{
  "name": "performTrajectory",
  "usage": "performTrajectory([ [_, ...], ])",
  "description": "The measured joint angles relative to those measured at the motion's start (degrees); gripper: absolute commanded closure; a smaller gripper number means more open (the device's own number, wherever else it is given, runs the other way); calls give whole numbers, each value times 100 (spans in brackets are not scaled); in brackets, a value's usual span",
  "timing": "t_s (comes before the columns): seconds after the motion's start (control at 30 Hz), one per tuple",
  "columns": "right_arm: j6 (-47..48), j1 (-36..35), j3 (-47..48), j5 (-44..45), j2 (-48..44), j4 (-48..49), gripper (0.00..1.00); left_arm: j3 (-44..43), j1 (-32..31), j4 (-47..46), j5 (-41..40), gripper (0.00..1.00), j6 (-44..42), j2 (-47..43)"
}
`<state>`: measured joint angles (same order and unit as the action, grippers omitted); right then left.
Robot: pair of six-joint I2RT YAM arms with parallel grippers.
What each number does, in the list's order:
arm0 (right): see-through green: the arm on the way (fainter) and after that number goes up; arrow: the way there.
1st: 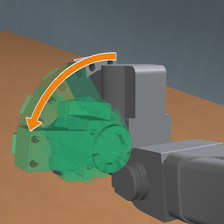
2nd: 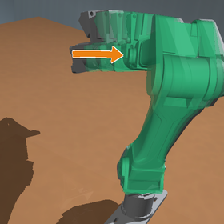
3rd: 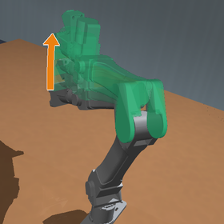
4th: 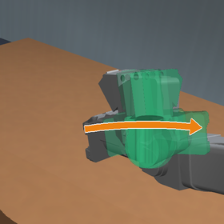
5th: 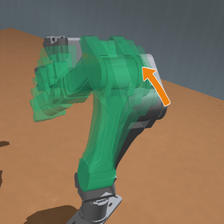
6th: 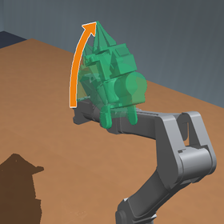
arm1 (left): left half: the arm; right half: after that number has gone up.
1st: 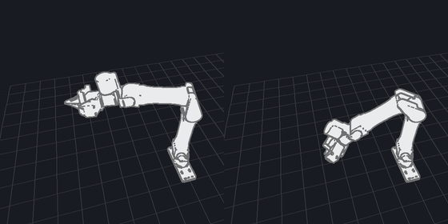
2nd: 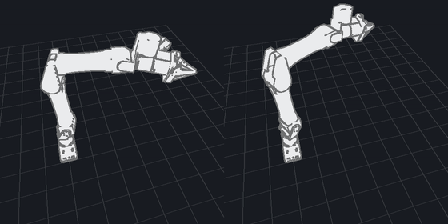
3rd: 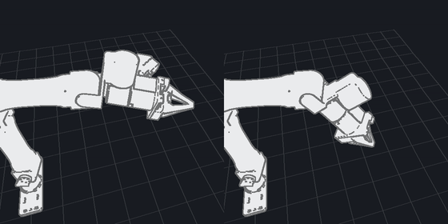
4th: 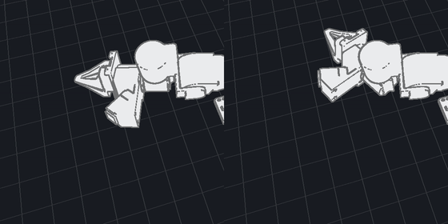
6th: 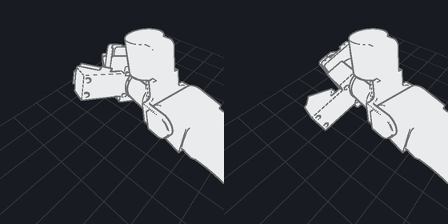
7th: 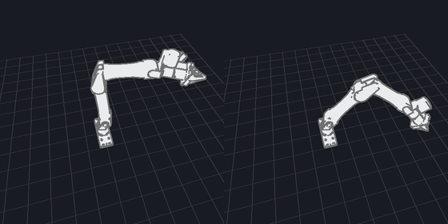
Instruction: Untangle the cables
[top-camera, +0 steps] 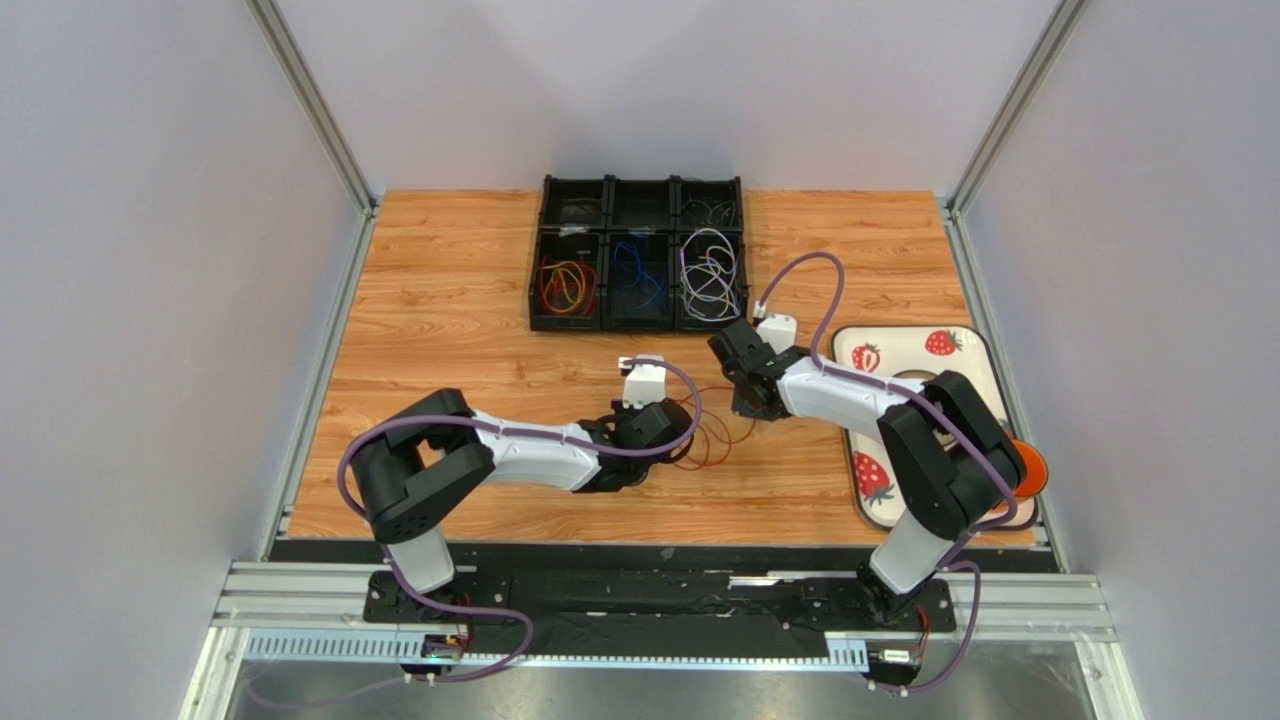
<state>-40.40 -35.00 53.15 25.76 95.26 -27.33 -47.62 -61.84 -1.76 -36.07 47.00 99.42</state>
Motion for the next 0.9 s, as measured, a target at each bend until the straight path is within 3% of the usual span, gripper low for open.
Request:
performTrajectory([
  [0.2,245,15,68,-22,-492,-151,100,7,-2,664,-85,100,-103,-446],
  [0.57,1003,664,1878,389,-3270,-767,100,61,0,2000,-769,100,-699,-3818],
  [0.9,1434,1458,2813,686,-3875,-1320,100,-90,664,3298,-1287,100,-1165,-5906],
])
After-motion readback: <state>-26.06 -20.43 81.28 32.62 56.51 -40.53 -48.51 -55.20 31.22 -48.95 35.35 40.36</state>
